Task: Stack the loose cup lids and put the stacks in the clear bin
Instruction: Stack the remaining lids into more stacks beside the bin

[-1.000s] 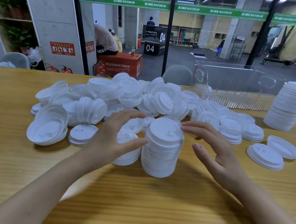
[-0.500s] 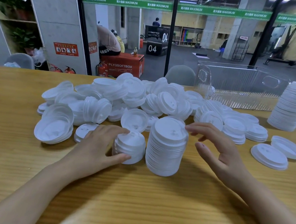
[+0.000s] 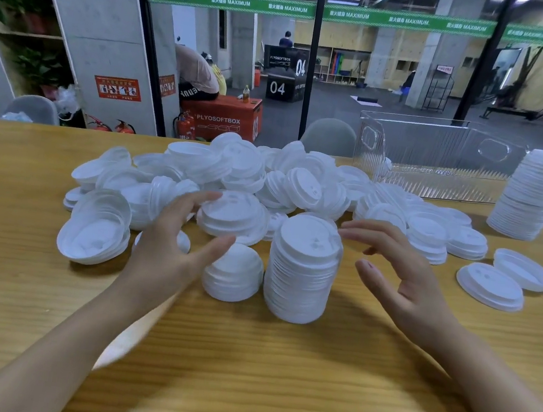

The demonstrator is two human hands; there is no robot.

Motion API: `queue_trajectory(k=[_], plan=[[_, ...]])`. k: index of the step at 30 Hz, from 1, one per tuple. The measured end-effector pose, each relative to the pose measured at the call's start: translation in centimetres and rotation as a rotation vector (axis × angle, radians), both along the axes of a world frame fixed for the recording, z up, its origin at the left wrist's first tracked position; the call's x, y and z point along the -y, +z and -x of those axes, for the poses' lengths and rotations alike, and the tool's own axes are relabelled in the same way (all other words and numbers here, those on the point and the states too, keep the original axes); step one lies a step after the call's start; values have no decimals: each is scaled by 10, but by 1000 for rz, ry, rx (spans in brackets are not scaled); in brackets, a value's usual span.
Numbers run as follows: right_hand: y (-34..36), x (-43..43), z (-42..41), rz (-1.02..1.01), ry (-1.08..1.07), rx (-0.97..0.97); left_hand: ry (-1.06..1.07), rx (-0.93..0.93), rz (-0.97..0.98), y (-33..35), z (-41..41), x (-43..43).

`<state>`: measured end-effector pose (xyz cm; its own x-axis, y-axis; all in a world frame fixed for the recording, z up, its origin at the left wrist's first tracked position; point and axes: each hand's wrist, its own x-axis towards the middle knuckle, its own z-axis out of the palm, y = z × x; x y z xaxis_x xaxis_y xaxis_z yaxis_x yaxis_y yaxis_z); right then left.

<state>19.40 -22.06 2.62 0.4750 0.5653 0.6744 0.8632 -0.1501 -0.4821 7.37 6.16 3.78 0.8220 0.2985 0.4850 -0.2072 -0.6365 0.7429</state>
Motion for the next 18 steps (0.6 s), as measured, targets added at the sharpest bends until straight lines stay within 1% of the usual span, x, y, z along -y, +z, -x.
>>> queue_trajectory(k=[3,6,8,12,18], plan=[[0,0,0,-16,-28,16,-49,60,60,14,-2,13],[1,0,0,-31,-32,23,-163,13,92,24,-9,33],[1,0,0,-35,-32,14,-214,-41,71,24,-14,45],[1,0,0,-39,-35,3,-251,-129,14,20,-22,60],[1,1,0,-10,-13,27,-262,-134,1,16,-22,61]])
